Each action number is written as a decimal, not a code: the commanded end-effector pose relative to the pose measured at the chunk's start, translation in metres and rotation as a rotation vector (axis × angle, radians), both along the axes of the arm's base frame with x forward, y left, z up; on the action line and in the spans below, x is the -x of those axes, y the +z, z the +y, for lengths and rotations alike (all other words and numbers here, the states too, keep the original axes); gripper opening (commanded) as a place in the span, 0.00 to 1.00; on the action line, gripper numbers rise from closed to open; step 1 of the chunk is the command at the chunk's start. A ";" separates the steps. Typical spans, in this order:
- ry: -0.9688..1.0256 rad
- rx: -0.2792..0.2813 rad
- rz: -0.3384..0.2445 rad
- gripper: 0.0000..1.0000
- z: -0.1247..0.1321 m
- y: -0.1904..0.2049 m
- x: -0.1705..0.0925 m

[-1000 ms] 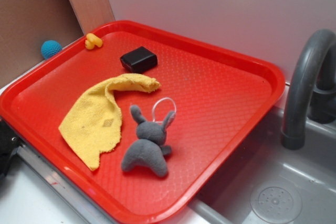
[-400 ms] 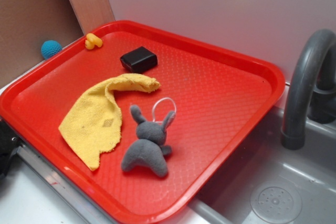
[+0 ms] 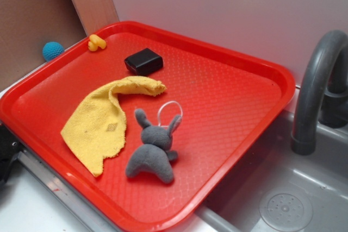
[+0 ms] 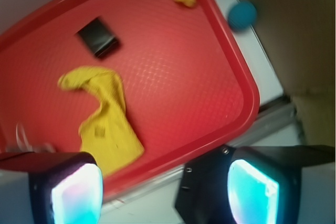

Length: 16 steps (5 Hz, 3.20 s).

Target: Grab the yellow duck.

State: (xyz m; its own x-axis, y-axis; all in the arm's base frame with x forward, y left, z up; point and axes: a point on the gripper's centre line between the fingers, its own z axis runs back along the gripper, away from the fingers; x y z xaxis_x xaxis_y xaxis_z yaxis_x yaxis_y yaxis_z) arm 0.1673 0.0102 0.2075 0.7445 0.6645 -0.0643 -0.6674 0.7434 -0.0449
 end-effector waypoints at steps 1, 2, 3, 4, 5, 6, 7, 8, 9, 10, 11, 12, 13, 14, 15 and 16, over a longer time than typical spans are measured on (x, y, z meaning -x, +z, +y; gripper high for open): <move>0.523 0.006 -0.123 1.00 0.043 -0.034 -0.058; 0.649 0.064 -0.290 1.00 0.057 -0.054 -0.085; 0.814 -0.032 -0.391 1.00 0.065 -0.079 -0.107; 0.934 -0.150 -0.407 1.00 0.080 -0.106 -0.124; 0.995 -0.214 -0.377 1.00 0.103 -0.131 -0.132; 1.005 -0.325 -0.324 1.00 0.111 -0.149 -0.133; 0.988 -0.363 -0.284 1.00 0.111 -0.162 -0.131; 0.960 -0.354 -0.250 0.91 0.109 -0.168 -0.131; 0.912 -0.387 -0.281 0.00 0.098 -0.158 -0.138; 0.682 -0.268 -0.341 0.00 0.067 -0.120 -0.151; 0.441 -0.190 -0.346 0.00 0.027 -0.080 -0.160; 0.197 -0.127 -0.360 0.00 -0.019 -0.045 -0.152; -0.034 0.009 -0.406 0.00 -0.041 -0.021 -0.129; -0.272 0.106 -0.455 0.00 -0.045 0.002 -0.099; -0.515 0.180 -0.462 0.00 -0.036 0.016 -0.086; -0.567 0.186 -0.398 0.00 -0.031 0.006 -0.089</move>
